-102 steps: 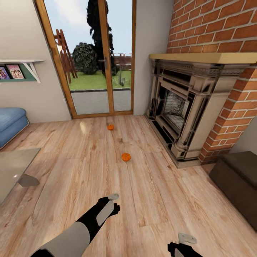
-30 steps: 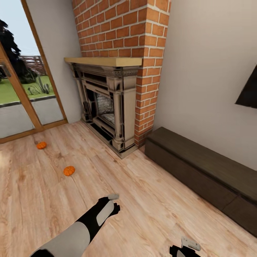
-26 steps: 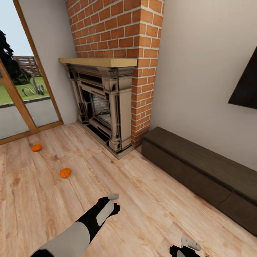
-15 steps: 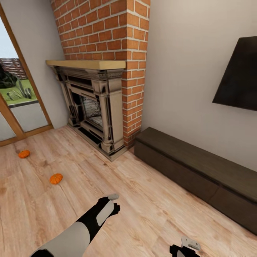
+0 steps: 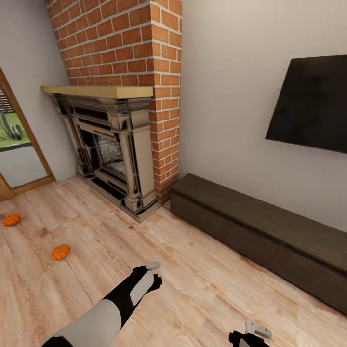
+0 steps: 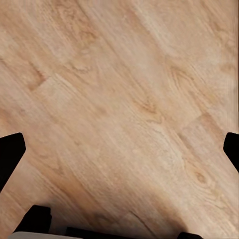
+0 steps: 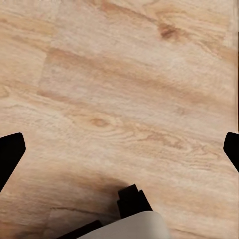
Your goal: Place each of the two pumpkins and all three candles from the living room inside a cabinet in the living room (use any cabinet), then make sure every cabinet is closed, and position the cauldron so it is next to a table in the living room.
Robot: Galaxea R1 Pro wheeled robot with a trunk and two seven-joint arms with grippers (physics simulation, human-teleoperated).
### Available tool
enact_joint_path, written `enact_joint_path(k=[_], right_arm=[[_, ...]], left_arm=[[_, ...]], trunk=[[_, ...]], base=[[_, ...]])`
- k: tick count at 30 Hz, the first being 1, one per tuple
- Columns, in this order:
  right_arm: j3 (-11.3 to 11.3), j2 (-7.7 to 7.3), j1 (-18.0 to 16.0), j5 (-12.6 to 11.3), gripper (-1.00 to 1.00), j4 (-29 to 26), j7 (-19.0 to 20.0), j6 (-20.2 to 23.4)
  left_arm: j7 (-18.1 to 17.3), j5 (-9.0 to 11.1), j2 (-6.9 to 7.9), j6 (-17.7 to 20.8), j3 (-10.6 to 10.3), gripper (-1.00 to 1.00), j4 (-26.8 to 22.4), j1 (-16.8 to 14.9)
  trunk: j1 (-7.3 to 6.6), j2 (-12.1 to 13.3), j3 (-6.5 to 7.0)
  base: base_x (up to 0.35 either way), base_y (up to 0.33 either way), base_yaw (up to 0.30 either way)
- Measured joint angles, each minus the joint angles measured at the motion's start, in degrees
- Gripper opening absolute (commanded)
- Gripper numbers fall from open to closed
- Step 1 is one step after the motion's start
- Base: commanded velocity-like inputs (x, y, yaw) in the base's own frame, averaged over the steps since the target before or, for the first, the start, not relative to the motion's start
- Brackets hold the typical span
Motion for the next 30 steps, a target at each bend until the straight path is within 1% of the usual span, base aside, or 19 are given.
enact_joint_path(k=[2,4,6,11,13,16,19,20,21,23,26,30], right_arm=[[-0.02,-0.06,0.0,0.0,1.0,0.01,0.0,-0.03],[-0.27,-0.46,0.0,-0.04,1.0,0.03,-0.02,-0.18],[-0.96,-0.75,-0.01,-0.06,1.0,0.12,-0.04,-1.01],[-1.87,-0.95,0.0,-0.23,1.0,0.33,-0.06,-2.23],[-1.93,-0.96,0.0,-0.22,1.0,0.35,-0.07,-2.33],[-2.0,-0.99,0.06,-0.22,1.0,0.36,-0.03,-2.37],[-1.99,-1.0,0.08,-0.21,1.0,0.36,-0.01,-2.4],[-1.98,-1.0,0.09,-0.22,1.0,0.36,0.0,-2.41],[-1.98,-1.01,0.1,-0.24,1.0,0.34,-0.01,-2.41],[-2.02,-1.01,0.1,-0.25,1.0,0.35,-0.05,-2.4],[-2.06,-1.02,0.1,-0.25,1.0,0.38,-0.06,-2.39],[-3.4,-1.08,0.09,-0.93,1.0,0.43,0.0,-2.44]], left_arm=[[0.08,0.0,0.0,-0.01,0.0,1.0,0.0,0.0],[0.11,-0.01,0.0,0.04,0.02,1.0,0.0,0.0],[0.14,-0.06,0.0,0.15,0.04,1.0,0.01,0.01],[0.19,-0.61,0.0,0.16,-0.65,1.0,0.27,0.01],[0.45,-1.11,0.0,-0.18,-0.78,1.0,1.84,0.2],[0.7,-2.55,0.0,-0.71,-0.84,1.0,5.27,0.4],[0.76,-3.27,0.0,-1.13,-0.86,1.0,6.78,0.71],[0.71,-3.31,0.0,-1.83,-0.84,1.0,7.07,1.04],[0.53,-3.6,0.01,-2.98,-0.6,1.0,7.35,1.42],[0.32,-3.58,0.16,-5.69,-0.64,1.0,7.59,1.94],[0.26,-3.57,0.14,-6.81,-0.89,1.0,7.66,2.09],[0.31,-3.37,0.0,-7.47,-2.72,1.0,7.64,2.19]], trunk=[[0.0,0.0,0.16],[0.0,0.0,0.32],[0.0,0.0,0.48],[0.0,0.0,0.88],[0.0,0.0,1.04],[0.0,0.0,1.28],[0.0,0.0,1.52],[0.0,0.0,1.6],[0.0,0.0,1.68],[0.0,0.0,1.84],[0.0,0.0,2.08],[0.0,0.0,2.4]], base=[[0.0,0.0,-0.181],[0.0,0.0,-0.179],[0.0,0.0,-0.177],[0.0,0.0,-0.176],[0.0,0.0,-0.176],[0.0,0.0,-0.176],[0.0,0.0,-0.176],[0.0,0.0,-0.175],[0.0,0.0,-0.175],[0.0,0.0,-0.175],[0.0,0.0,-0.175],[0.0,0.0,-0.183]])
